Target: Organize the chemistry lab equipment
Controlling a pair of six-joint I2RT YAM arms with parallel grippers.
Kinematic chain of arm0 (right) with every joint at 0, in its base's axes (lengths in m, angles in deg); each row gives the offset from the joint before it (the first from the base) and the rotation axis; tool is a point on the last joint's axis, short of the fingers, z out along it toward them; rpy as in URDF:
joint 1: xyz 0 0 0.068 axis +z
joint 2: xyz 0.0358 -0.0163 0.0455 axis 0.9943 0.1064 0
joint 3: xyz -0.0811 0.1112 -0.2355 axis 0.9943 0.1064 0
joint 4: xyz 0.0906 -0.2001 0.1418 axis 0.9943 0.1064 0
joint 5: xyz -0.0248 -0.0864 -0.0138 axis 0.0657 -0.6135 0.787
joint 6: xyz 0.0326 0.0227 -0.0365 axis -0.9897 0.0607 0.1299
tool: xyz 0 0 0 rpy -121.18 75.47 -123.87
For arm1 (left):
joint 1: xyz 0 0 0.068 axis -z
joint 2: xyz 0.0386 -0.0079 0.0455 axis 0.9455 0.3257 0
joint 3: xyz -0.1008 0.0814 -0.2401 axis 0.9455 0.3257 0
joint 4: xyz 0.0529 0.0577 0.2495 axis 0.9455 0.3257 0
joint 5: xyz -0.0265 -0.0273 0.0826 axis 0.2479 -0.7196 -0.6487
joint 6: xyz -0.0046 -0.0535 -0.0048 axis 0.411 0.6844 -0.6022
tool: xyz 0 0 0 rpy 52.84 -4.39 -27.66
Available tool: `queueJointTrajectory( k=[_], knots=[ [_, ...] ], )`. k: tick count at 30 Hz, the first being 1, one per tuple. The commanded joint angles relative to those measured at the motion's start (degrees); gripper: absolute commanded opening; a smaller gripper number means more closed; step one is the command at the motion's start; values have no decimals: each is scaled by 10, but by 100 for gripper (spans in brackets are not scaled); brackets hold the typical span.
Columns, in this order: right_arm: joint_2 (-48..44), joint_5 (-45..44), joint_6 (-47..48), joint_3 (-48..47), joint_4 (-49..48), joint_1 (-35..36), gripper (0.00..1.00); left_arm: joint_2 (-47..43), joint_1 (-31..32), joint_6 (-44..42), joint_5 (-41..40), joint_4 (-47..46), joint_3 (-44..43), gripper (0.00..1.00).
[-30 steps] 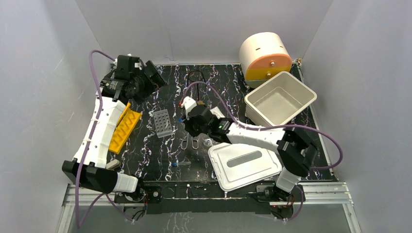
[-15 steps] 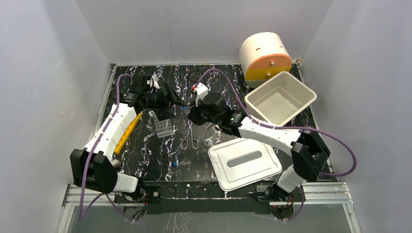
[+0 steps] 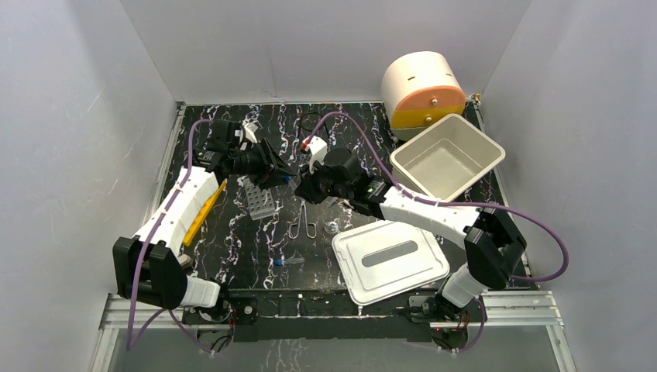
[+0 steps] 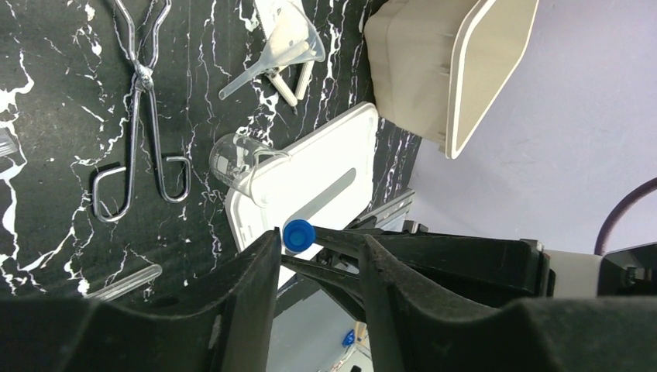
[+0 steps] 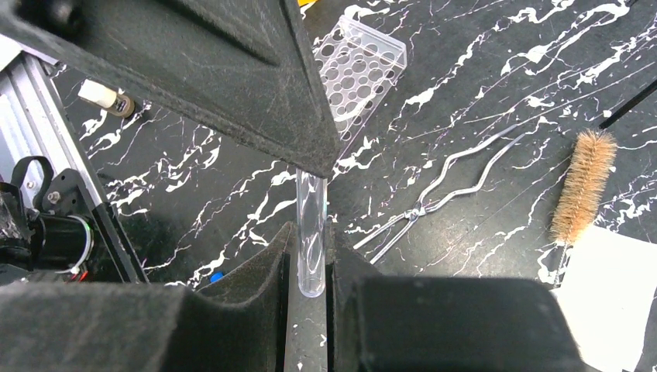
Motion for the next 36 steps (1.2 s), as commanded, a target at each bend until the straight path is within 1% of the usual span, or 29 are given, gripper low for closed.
queueJointTrajectory(
  k=[1, 4, 8, 16, 17, 19, 20, 22, 24, 26, 27, 28, 31, 32, 34, 36],
  knots=[
    [-5, 21, 19, -28, -18, -2, 17, 1, 0, -22, 23, 28, 0, 37],
    [-1, 24, 26, -32, -11, -3, 17, 11, 0, -30, 33, 34, -5, 28],
    [2, 28, 39, -34, -6, -3, 17, 14, 0, -37, 34, 42, -9, 23],
    [3, 44, 48, -32, -3, -3, 17, 23, 0, -41, 47, 43, -9, 22],
    [3, 44, 48, -32, -3, -3, 17, 23, 0, -41, 46, 43, -10, 19],
    [4, 42, 48, -32, -1, -3, 17, 22, 0, -43, 45, 43, -11, 10],
    [4, 38, 47, -32, 0, -3, 19, 21, -1, -44, 43, 43, -11, 5],
    [7, 19, 35, -36, 9, -3, 33, 20, -1, -47, 38, 42, -11, 0],
    [9, 9, 26, -46, 27, -3, 49, 19, 0, -59, 21, 49, -18, 0],
    [3, 5, 17, -44, 25, -3, 61, 22, 0, -74, -4, 59, -30, 0],
    [-2, 1, 13, -41, 22, -4, 64, 22, 0, -84, -22, 64, -36, 0],
    [-7, -5, 8, -39, 22, -4, 67, 22, 0, -96, -41, 66, -41, 1],
    [-20, -18, -6, -37, 30, -9, 69, 24, 0, -150, -123, 74, -54, 3],
    [-24, -23, -11, -34, 31, -12, 69, 23, 0, -169, -171, 76, -57, 3],
    [-34, -28, -18, -25, 31, -17, 69, 18, 0, -196, -241, 68, -50, 2],
    [-44, -28, -24, -10, 31, -22, 69, 7, 0, -213, -303, 41, -31, 2]
  ],
)
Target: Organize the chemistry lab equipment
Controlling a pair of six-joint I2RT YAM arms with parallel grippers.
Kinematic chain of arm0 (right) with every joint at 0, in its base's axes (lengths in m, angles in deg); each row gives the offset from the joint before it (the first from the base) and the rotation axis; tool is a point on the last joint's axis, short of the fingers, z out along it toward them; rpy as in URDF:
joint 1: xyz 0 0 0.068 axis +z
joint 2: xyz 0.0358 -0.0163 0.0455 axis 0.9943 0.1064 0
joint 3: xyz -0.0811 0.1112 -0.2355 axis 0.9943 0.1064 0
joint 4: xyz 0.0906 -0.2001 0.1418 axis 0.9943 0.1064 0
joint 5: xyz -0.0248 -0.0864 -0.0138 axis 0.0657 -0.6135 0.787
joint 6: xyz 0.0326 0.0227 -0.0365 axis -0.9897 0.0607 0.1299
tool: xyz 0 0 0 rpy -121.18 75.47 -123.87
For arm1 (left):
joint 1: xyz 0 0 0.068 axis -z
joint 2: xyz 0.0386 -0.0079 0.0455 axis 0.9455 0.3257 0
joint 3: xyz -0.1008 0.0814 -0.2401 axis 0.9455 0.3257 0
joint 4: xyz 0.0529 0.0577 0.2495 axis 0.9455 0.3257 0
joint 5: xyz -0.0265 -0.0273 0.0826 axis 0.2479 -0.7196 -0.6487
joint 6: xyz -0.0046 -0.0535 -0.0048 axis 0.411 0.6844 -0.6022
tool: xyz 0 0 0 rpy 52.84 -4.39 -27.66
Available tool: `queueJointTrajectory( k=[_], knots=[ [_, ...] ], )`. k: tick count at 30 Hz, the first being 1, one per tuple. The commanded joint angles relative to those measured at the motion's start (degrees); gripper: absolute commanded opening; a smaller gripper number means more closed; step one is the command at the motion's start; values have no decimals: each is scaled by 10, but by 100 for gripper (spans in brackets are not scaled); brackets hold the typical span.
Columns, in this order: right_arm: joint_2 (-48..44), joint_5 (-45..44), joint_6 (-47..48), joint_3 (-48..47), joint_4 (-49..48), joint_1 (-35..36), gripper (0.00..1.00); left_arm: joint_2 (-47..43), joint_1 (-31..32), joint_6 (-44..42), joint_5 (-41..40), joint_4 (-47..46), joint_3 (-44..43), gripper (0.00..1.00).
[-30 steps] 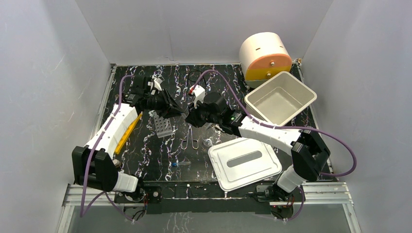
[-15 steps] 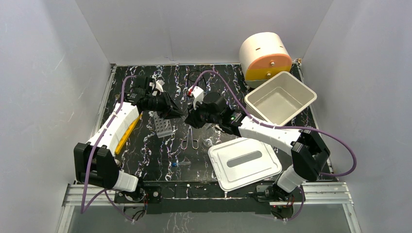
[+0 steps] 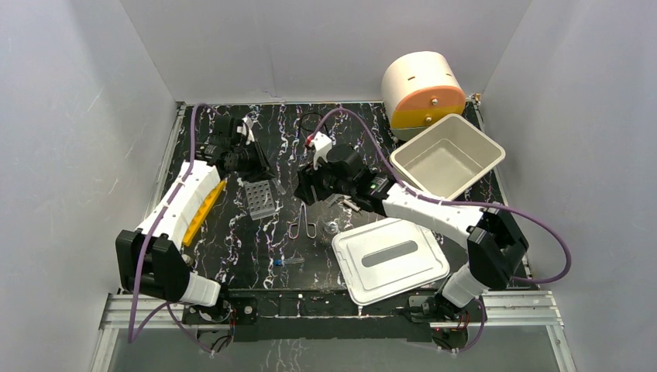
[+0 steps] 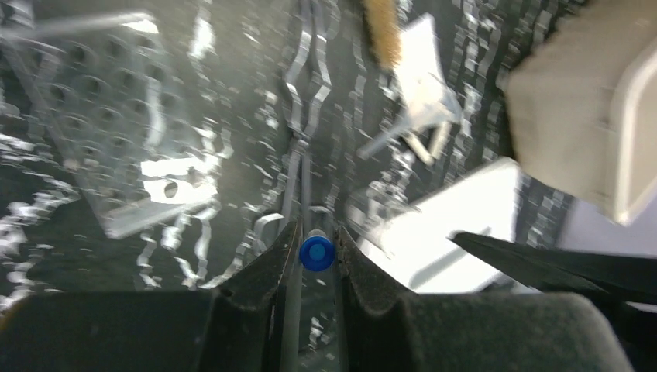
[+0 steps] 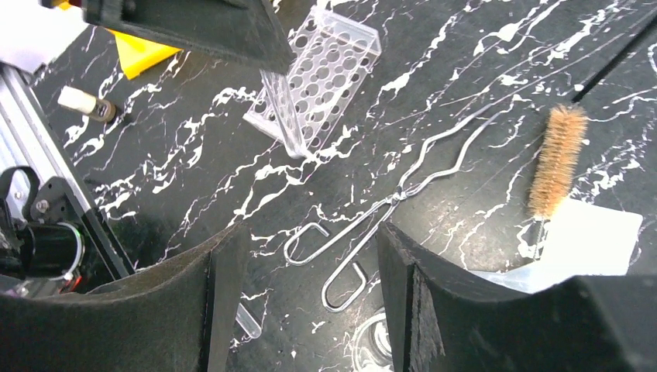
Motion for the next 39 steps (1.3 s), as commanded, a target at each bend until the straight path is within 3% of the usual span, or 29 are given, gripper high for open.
queueJointTrajectory(
  k=[1, 7, 13, 21, 39],
  knots=[
    [-50, -19, -26, 12, -8, -15, 69, -26, 0, -77, -177, -32, 16, 2],
    [-71, -16, -45, 40, 18, -34, 69, -39, 0, -113, -281, -140, 65, 2],
    [-91, -9, -53, 57, 28, -56, 69, -14, 0, -131, -308, -246, 110, 1],
    [-109, -22, -22, 90, 12, -62, 69, 72, 2, -87, -316, -283, 80, 1],
    [-58, -40, -63, 86, 25, -64, 69, 81, 9, -141, -308, -313, 126, 1]
  ],
)
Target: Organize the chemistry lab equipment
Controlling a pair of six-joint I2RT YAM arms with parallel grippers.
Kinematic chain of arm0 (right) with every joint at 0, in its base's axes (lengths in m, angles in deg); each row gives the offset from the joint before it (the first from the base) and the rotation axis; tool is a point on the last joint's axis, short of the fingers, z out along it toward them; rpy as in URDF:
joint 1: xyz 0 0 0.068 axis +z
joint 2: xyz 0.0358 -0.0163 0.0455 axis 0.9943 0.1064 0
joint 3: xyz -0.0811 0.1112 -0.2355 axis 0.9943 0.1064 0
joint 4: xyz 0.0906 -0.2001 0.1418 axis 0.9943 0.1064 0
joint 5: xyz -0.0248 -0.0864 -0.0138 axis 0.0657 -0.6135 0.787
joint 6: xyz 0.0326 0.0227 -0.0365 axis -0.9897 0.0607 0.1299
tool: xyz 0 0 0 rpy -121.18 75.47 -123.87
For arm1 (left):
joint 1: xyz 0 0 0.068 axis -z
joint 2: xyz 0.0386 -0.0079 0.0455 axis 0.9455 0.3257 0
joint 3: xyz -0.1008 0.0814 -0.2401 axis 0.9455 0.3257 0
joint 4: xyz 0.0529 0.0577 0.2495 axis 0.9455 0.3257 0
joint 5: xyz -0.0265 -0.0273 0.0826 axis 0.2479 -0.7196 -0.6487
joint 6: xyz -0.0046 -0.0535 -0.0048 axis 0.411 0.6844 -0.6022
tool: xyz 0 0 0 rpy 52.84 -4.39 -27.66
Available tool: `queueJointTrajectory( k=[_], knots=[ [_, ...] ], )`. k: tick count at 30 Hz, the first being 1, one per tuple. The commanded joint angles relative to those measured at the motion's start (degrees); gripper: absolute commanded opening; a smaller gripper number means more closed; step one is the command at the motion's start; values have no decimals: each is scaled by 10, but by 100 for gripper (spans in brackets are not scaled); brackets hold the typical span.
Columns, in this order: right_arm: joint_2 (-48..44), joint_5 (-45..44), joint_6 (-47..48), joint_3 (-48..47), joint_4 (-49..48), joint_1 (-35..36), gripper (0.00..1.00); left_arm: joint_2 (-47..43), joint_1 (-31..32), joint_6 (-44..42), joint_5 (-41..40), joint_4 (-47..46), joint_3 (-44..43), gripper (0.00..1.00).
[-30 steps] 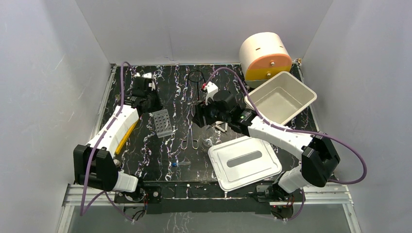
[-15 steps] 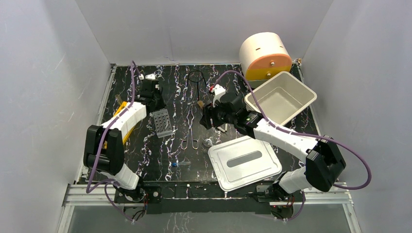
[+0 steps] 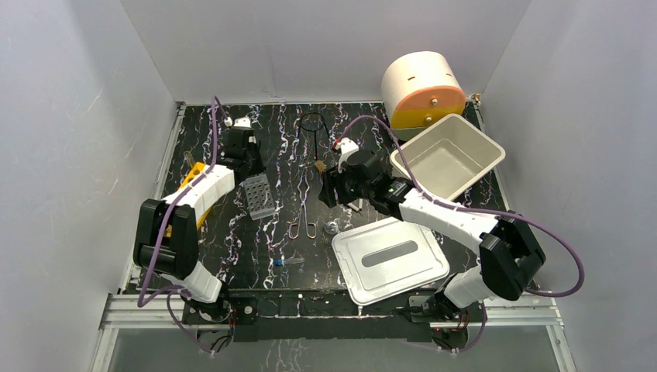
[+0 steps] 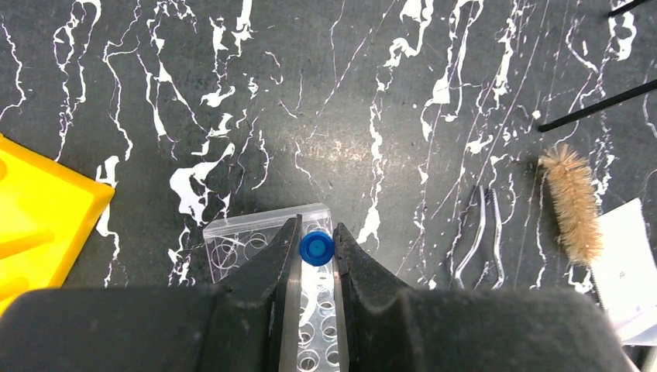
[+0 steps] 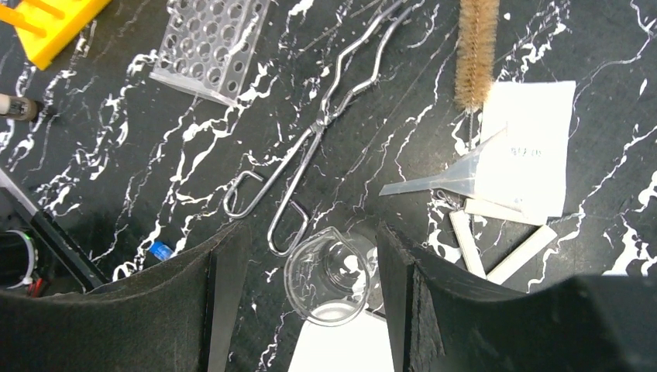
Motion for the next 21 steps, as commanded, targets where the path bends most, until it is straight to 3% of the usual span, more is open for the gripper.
queueJointTrajectory(
  k=[1, 8, 21],
  knots=[
    [16, -15, -16, -10, -11, -2, 69, -16, 5, -21, -3, 3, 13, 1],
    [6, -19, -19, 13, -31, -2, 68, -12, 6, -12, 19, -11, 32, 1],
    [6, -26, -37, 54, -37, -11, 69, 15, 47, -54, -70, -146, 80, 1]
  ],
)
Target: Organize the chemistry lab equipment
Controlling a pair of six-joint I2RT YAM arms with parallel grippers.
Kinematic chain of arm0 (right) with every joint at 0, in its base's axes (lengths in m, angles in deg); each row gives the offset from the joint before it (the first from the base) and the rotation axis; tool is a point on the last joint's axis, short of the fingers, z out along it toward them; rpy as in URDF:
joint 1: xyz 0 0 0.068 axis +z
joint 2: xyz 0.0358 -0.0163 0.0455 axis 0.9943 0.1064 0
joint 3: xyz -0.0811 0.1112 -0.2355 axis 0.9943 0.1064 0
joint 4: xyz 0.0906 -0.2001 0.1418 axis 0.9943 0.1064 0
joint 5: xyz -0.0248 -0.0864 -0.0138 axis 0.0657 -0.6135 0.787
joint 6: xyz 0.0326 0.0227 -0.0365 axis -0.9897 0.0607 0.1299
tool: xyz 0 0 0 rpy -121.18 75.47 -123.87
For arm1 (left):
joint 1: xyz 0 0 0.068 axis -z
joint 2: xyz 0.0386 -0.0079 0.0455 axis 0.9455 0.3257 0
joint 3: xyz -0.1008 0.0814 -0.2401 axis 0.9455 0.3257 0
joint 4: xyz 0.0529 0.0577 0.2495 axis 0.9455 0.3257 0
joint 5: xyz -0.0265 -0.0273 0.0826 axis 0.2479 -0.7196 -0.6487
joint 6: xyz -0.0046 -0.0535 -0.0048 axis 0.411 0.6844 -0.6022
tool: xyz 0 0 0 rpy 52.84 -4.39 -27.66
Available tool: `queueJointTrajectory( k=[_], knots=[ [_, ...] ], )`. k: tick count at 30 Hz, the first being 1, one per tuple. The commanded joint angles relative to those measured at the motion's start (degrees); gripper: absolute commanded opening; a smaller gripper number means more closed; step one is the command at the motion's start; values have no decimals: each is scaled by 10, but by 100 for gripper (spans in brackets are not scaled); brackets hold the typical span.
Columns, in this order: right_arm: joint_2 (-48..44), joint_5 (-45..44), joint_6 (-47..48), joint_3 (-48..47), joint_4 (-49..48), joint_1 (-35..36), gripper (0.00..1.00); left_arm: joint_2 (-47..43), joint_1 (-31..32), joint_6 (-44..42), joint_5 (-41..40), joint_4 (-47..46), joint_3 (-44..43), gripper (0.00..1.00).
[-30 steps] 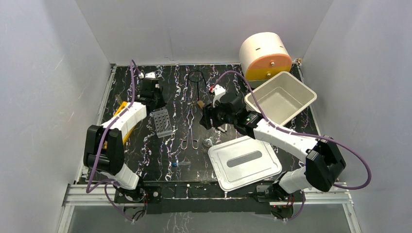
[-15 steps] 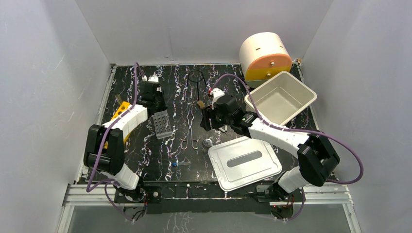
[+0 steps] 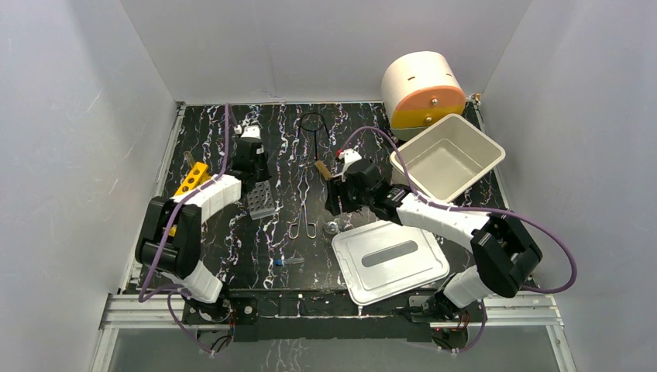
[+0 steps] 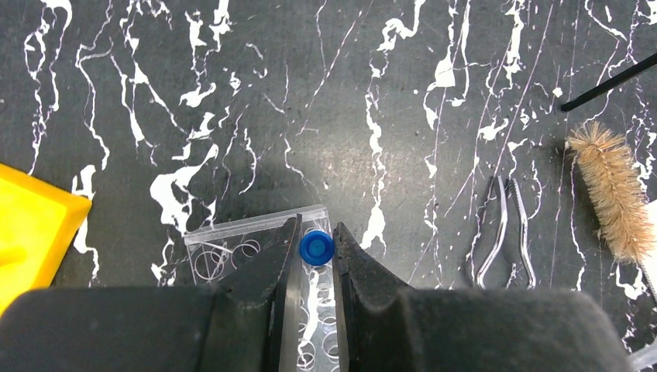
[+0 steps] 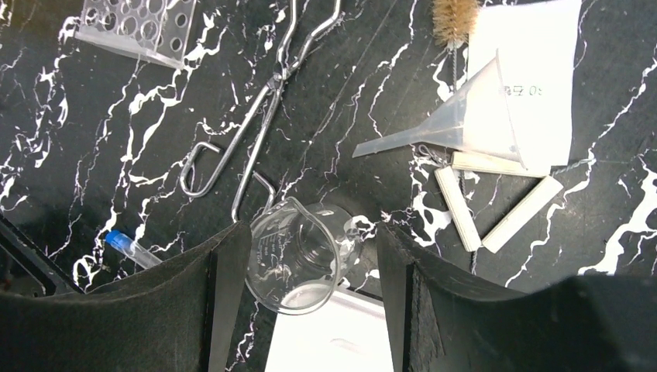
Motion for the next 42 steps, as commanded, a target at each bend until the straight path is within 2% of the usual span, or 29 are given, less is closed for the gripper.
queueJointTrajectory(
  k=[1, 12, 16, 19, 24, 26, 30, 36, 42],
  knots=[
    [-13, -2, -16, 6, -24, -9, 69, 12, 25, -28, -55, -60, 10, 1],
    [0, 3, -22, 0, -19, -20, 69, 50, 37, -34, -120, -136, 18, 1],
    [-1, 3, -23, 0, -14, -21, 69, 62, 37, -29, -125, -135, 9, 2],
    [-1, 1, -22, 0, -15, -22, 69, 68, 37, -18, -121, -127, 7, 6],
    [3, 9, -17, -10, -13, -23, 69, 66, 37, -9, -132, -117, -1, 33],
    [2, 12, -12, -15, -12, -23, 69, 60, 37, -7, -134, -102, -19, 53],
    [-2, 38, -3, -23, -14, -23, 70, 39, 36, 9, -139, -66, -52, 82],
    [-8, 60, 22, -31, -23, -23, 74, 7, 36, 21, -108, 24, -129, 97],
    [-3, 112, 87, -55, -24, -11, 79, -7, 32, 50, -70, 193, -234, 98]
  ],
)
